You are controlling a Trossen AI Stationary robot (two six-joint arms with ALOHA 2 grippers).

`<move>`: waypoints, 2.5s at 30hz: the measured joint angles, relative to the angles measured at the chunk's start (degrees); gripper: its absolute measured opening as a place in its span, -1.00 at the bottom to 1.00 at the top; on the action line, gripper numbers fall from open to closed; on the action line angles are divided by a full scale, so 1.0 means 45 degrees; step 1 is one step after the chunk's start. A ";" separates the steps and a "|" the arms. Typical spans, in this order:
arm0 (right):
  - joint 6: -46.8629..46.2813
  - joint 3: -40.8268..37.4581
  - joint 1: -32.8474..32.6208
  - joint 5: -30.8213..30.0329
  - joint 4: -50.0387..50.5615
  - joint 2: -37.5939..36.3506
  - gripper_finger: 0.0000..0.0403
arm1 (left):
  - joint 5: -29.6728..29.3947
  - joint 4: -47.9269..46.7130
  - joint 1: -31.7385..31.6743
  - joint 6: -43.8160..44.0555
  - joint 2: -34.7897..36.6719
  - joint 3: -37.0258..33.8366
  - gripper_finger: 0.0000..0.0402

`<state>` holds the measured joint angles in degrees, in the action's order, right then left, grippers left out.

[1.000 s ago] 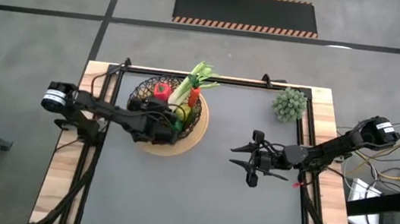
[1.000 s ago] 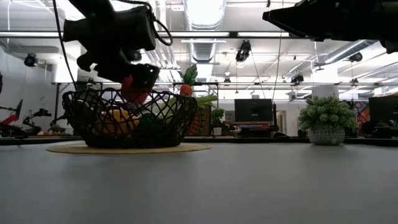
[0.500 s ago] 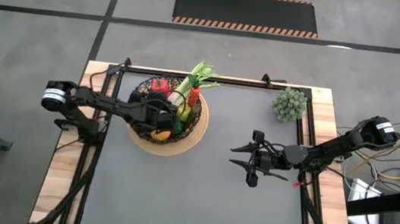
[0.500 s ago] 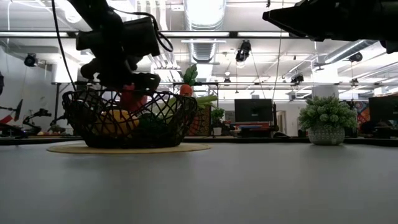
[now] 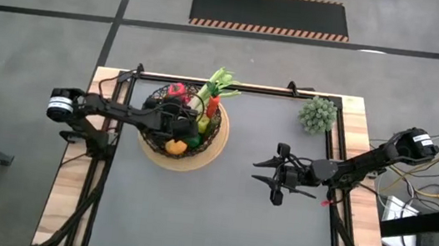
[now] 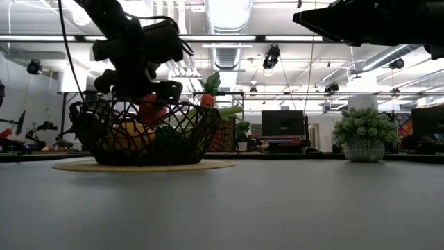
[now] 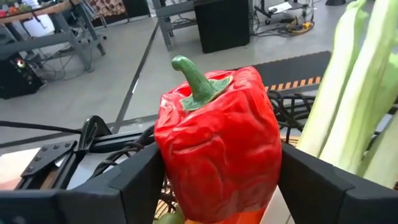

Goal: Build produce basket
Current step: Put the red bell pepper into the black wire basket

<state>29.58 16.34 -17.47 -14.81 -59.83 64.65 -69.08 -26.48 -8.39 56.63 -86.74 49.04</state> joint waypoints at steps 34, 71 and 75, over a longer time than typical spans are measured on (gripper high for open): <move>0.0016 0.0000 -0.0029 0.0005 -0.0005 -0.0022 -0.29 | 0.0347 0.1117 -0.0337 0.0663 -0.0048 -0.0674 0.31; 0.0097 0.0000 -0.0029 0.0005 0.0000 -0.0027 -0.29 | 0.2314 0.0835 -0.0361 -0.0437 0.1249 -0.0622 0.72; 0.0097 0.0000 -0.0029 0.0005 -0.0005 -0.0027 -0.29 | 0.3018 -0.0034 -0.0361 -0.0332 0.2230 -0.0622 0.72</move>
<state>30.02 16.34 -17.61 -14.79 -59.86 64.53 -55.50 -26.63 -10.02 55.14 -76.71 46.24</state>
